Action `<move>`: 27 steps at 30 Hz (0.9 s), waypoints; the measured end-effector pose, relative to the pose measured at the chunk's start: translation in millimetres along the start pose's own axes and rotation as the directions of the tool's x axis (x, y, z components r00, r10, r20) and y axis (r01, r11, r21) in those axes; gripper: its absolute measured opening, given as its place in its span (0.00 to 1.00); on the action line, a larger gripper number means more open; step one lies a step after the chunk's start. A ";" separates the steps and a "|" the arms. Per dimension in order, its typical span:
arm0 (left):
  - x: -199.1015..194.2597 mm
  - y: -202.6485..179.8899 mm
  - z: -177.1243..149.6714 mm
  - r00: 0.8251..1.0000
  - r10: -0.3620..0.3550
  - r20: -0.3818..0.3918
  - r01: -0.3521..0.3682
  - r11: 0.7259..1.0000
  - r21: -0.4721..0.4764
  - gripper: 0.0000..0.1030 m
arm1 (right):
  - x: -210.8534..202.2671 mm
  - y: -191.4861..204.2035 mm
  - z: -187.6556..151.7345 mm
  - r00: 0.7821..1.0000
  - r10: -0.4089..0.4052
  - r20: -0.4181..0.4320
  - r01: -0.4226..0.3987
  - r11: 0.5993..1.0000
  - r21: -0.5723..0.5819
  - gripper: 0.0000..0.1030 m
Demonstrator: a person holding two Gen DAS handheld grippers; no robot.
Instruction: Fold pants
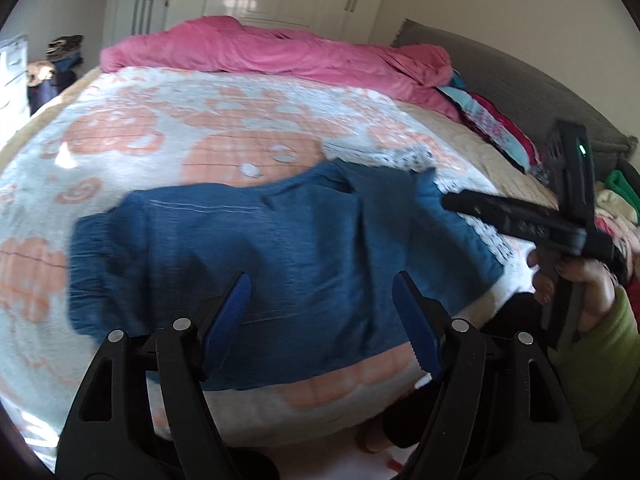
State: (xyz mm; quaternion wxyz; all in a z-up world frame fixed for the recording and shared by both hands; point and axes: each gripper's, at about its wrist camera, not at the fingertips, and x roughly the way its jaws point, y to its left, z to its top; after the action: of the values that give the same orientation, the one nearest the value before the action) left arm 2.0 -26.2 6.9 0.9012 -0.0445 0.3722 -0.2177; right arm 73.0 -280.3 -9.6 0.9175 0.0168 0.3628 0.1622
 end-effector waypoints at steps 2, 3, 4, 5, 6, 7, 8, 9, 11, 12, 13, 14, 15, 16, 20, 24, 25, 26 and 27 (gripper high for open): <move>12.3 -8.3 -1.4 0.999 -0.044 -0.031 0.044 0.999 0.005 0.64 | 3.9 -4.9 7.1 1.000 -0.020 0.005 0.020 1.000 -0.002 0.70; 18.6 -13.2 -1.8 0.997 -0.071 -0.045 0.071 0.997 0.002 0.63 | 5.8 -5.4 10.4 1.000 -0.025 0.005 0.025 1.000 -0.005 0.70; 23.4 -15.5 -2.4 0.995 -0.090 -0.053 0.090 0.996 -0.003 0.61 | 7.6 -6.4 13.3 0.999 -0.033 0.005 0.033 0.999 -0.009 0.70; 29.4 -17.6 -2.1 0.991 -0.115 -0.065 0.115 0.993 -0.012 0.57 | 10.6 -7.6 17.2 0.999 -0.036 0.004 0.036 0.999 -0.013 0.70; 37.7 -19.7 -1.8 0.986 -0.141 -0.085 0.140 0.990 -0.022 0.51 | 13.9 -7.8 20.1 0.999 -0.037 0.002 0.037 0.999 -0.015 0.70; 42.1 -20.9 -2.2 0.984 -0.150 -0.093 0.148 0.989 -0.027 0.47 | 16.5 -8.0 22.7 0.999 -0.039 -0.001 0.039 0.999 -0.018 0.70; 48.3 -22.3 -2.1 0.982 -0.158 -0.100 0.156 0.987 -0.030 0.44 | 20.4 -7.8 26.0 0.999 -0.043 -0.009 0.043 0.999 -0.025 0.70; 54.9 -24.0 -1.5 0.980 -0.167 -0.111 0.165 0.986 -0.031 0.43 | 23.8 -7.7 29.2 0.999 -0.045 -0.012 0.045 0.998 -0.035 0.70; 66.0 -23.1 1.5 0.974 -0.186 -0.131 0.182 0.982 -0.040 0.35 | 31.1 -5.9 35.5 0.998 -0.054 -0.019 0.053 0.997 -0.058 0.70; 74.5 -21.0 3.3 0.969 -0.200 -0.145 0.192 0.979 -0.062 0.31 | 33.9 -5.6 39.1 0.998 -0.055 -0.021 0.053 0.996 -0.067 0.70; 79.8 -19.9 4.5 0.965 -0.215 -0.152 0.206 0.976 -0.078 0.31 | 37.1 -4.7 42.8 0.998 -0.056 -0.022 0.054 0.996 -0.076 0.70; 87.9 -18.6 5.9 0.962 -0.217 -0.164 0.204 0.974 -0.093 0.31 | 41.0 -3.5 47.1 0.998 -0.058 -0.025 0.056 0.995 -0.084 0.70; 94.3 -16.5 6.8 0.964 -0.199 -0.174 0.183 0.978 -0.102 0.30 | 45.1 -3.1 50.9 0.998 -0.057 -0.029 0.054 0.994 -0.089 0.70; 98.4 -15.0 8.0 0.965 -0.195 -0.173 0.177 0.978 -0.111 0.30 | 49.1 -3.0 54.7 0.998 -0.057 -0.034 0.054 0.994 -0.091 0.70; 106.1 -13.5 11.2 0.967 -0.211 -0.143 0.189 0.970 -0.156 0.29 | 71.5 1.4 71.5 0.995 -0.074 -0.065 0.066 0.991 -0.114 0.70; 108.3 -23.6 4.6 0.956 -0.269 -0.120 0.251 0.957 -0.142 0.09 | 100.9 10.1 86.7 0.990 -0.095 -0.100 0.079 0.985 -0.152 0.70; 110.0 -27.8 3.5 0.952 -0.281 -0.125 0.265 0.955 -0.134 0.09 | 108.0 11.1 89.5 0.989 -0.099 -0.109 0.081 0.984 -0.156 0.70; 111.9 -31.4 0.5 0.950 -0.283 -0.133 0.268 0.956 -0.123 0.09 | 119.7 13.0 93.7 0.986 -0.112 -0.125 0.091 0.982 -0.164 0.70; 112.7 -33.6 -2.2 0.951 -0.279 -0.135 0.265 0.958 -0.113 0.09 | 129.6 13.5 96.5 0.981 -0.129 -0.143 0.105 0.980 -0.167 0.70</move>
State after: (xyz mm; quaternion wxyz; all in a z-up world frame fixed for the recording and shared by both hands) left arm 59.2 -104.2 -60.0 0.8290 -0.1211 0.4390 -0.3247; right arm 222.6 -219.0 -22.1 0.8933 -0.0902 0.4184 0.1371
